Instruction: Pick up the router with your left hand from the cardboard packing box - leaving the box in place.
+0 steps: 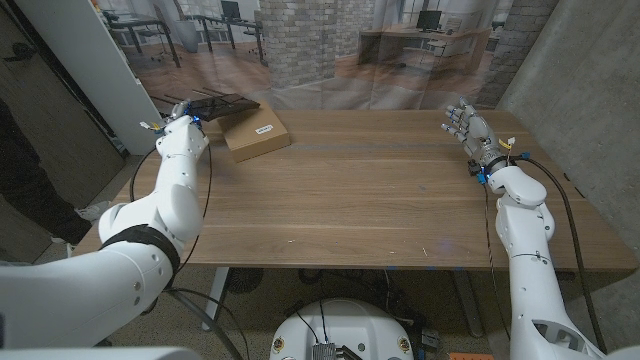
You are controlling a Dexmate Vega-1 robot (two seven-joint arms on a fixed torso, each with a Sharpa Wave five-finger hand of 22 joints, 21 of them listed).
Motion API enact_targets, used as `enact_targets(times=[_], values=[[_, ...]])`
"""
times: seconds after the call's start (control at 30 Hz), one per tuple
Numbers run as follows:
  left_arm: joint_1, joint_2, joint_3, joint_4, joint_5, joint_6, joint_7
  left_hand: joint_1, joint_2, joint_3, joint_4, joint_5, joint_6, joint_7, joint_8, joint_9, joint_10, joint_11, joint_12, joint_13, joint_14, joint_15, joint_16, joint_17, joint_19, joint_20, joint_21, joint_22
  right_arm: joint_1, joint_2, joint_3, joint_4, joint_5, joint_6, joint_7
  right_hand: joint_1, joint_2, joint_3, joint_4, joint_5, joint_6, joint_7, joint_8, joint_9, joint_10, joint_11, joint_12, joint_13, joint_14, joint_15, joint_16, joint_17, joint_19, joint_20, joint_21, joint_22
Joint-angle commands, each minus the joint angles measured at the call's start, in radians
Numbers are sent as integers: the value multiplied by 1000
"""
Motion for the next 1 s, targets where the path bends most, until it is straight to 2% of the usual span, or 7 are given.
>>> enact_targets(times=[0.03, 0.67, 1.0], values=[[36, -9, 32, -91, 3, 12, -6, 239, 241, 57, -50, 8, 5, -1, 8, 2, 9, -1, -4, 3, 66, -54, -5, 8, -1, -4, 13, 1, -12, 9, 7, -11, 7, 10, 0, -8, 1, -5, 3, 5, 6, 0, 0, 3, 11, 2, -3, 4, 10, -1, 1, 1, 8, -1, 1, 3], [108, -42, 44, -304, 21, 72, -38, 236, 237, 59, -49, 14, 5, -3, 16, -1, 15, 4, -15, 11, 77, -54, -21, 22, -12, -10, 53, -4, -28, 23, 21, -14, 23, 42, 14, -8, 1, -6, 3, 6, 7, 0, -1, 3, 12, 1, -4, 4, 10, -1, 0, 1, 8, -1, 1, 3], [132, -57, 41, -387, 32, 100, -59, 237, 234, 61, -50, 17, 6, -4, 21, -2, 16, 3, -21, 17, 82, -56, -30, 27, -17, -12, 75, -8, -44, 33, 29, -29, 28, 54, 20, -8, 1, -6, 2, 7, 8, 0, -1, 3, 12, 3, -5, 4, 11, -2, 0, 1, 9, -2, 0, 3]])
